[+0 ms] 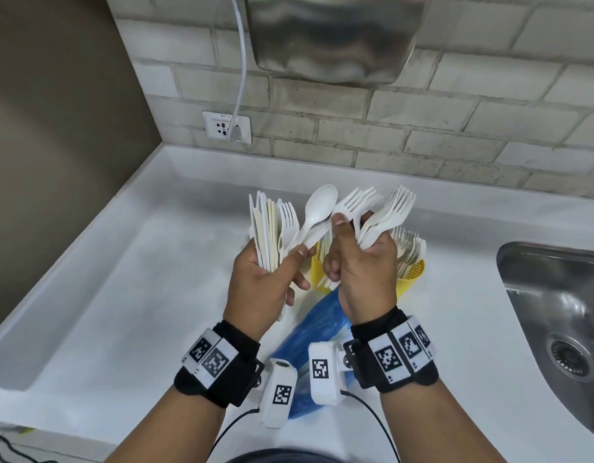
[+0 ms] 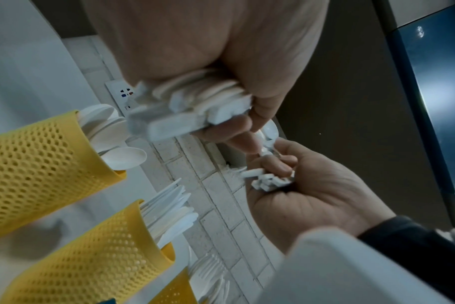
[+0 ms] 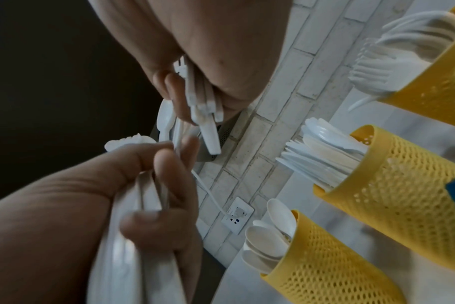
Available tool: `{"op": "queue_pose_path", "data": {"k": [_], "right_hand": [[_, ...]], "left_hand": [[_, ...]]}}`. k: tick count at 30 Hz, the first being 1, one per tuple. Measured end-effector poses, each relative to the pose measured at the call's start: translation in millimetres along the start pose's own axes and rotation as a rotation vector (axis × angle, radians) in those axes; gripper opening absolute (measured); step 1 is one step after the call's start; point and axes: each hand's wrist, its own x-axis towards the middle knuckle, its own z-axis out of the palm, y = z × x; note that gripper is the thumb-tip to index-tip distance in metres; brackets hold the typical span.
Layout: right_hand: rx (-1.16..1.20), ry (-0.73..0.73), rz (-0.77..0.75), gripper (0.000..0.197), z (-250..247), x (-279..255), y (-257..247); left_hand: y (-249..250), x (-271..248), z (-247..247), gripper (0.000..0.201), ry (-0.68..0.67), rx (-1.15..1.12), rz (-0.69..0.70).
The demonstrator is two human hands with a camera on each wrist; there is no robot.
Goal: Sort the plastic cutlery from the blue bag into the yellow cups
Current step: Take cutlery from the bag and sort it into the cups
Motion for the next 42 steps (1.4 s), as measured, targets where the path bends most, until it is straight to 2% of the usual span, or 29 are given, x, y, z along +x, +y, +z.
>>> {"op": "queue_pose_path", "data": {"k": [3,6,10,14,17,20,21,23,25,29,32,37,39,41,42], "right_hand": [[0.009,-0.020,0.016,0.019,-0.5,-1.1,0.6],[0.052,0.038,0.027,0.033,-0.9,-0.1,1.3],[0.133,0.152,-0.014,0.030,-4.5,7.2,1.2],[0.190,0.149,-0.007,0.034,-13.0,15.4,-4.2],[0.211,0.124,-0.016,0.029,-15.7,17.6,-10.6],[0.179,0.110,-0.030,0.047,-15.1,18.3,-13.4],[0.191,0.116,-0.031,0.047,-14.4,19.0,-13.5],[0.202,0.118,-0.047,0.033,-13.4,20.9,-11.7],[0.175,0.088,-0.064,0.024,-12.9,21.8,-8.4],[0.023,-0.011,-0.130,0.036,-6.3,15.3,-6.4],[-0.113,-0.067,-0.181,0.038,0.1,8.1,-6.0],[-0.206,-0.135,-0.139,0.024,7.8,-3.4,0.6],[-0.214,-0.130,-0.121,0.013,9.0,-5.6,4.0],[-0.251,-0.144,-0.147,0.023,7.5,-6.7,9.0],[-0.268,-0.163,-0.151,0.027,7.1,-8.2,11.1]], "left_hand": [[1.9,-4.1,4.4,0.015,-0.016,-0.006,-0.001],[-0.3,-6.0,4.8,0.016,-0.043,-0.020,-0.026],[-3.7,-6.5,2.8,0.010,-0.079,-0.011,-0.040],[-5.7,-5.1,-0.8,0.006,-0.086,0.005,-0.014],[-3.9,-3.4,-1.7,0.015,-0.095,0.026,-0.023],[-5.1,-1.3,-4.5,0.023,-0.132,0.038,-0.056],[-5.6,-1.2,-5.3,0.028,-0.153,0.045,-0.059],[-7.3,-0.3,-6.3,0.030,-0.177,0.026,-0.091],[-9.5,1.0,-6.7,0.026,-0.174,-0.007,-0.122],[-12.9,3.3,-3.5,0.029,-0.144,-0.160,-0.209],[-13.0,4.1,-1.3,0.032,-0.149,-0.278,-0.300],[-12.0,7.0,-1.1,0.012,-0.230,-0.396,-0.387],[-12.1,8.7,-1.7,0.021,-0.221,-0.427,-0.414],[-12.1,9.5,-1.4,0.020,-0.216,-0.460,-0.433],[-12.4,9.1,-1.5,0.027,-0.218,-0.472,-0.432]]}}
